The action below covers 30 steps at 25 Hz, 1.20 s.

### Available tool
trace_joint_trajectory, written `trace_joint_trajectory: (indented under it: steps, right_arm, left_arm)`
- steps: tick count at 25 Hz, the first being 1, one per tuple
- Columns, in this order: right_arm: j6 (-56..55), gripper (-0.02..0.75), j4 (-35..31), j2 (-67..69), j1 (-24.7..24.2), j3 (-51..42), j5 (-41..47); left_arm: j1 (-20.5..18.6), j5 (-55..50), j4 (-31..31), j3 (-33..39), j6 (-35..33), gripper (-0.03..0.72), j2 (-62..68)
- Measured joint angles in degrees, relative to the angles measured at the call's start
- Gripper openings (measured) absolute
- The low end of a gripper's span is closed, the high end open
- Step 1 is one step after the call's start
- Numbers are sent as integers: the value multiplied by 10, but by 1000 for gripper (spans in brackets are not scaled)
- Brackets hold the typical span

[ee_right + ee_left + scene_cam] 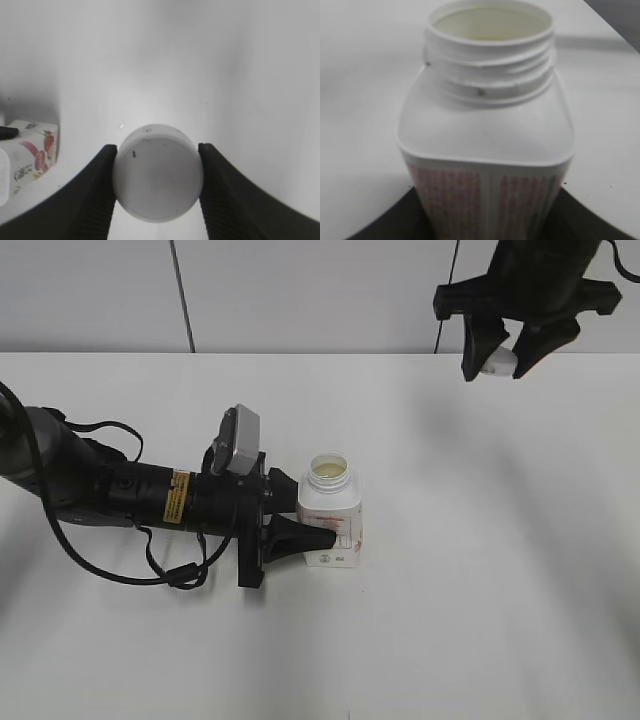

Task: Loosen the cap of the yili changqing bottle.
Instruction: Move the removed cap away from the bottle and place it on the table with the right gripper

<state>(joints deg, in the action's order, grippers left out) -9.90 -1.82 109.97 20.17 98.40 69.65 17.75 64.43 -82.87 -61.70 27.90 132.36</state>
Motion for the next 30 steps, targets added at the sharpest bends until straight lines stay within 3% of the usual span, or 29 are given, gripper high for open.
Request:
trace_joint_trajectory:
  steps: [7, 16, 30]
  right_arm:
    - [-2, 388, -3, -51, -3, -141, -22]
    - [-6, 388, -34, -58, -3, -331, -220]
    - [-5, 388, -36, 0, -3, -362, -340]
  left_arm:
    - [0, 0, 0, 0, 0, 323, 0]
    - [0, 0, 0, 0, 0, 323, 0]
    - [0, 0, 0, 0, 0, 323, 0]
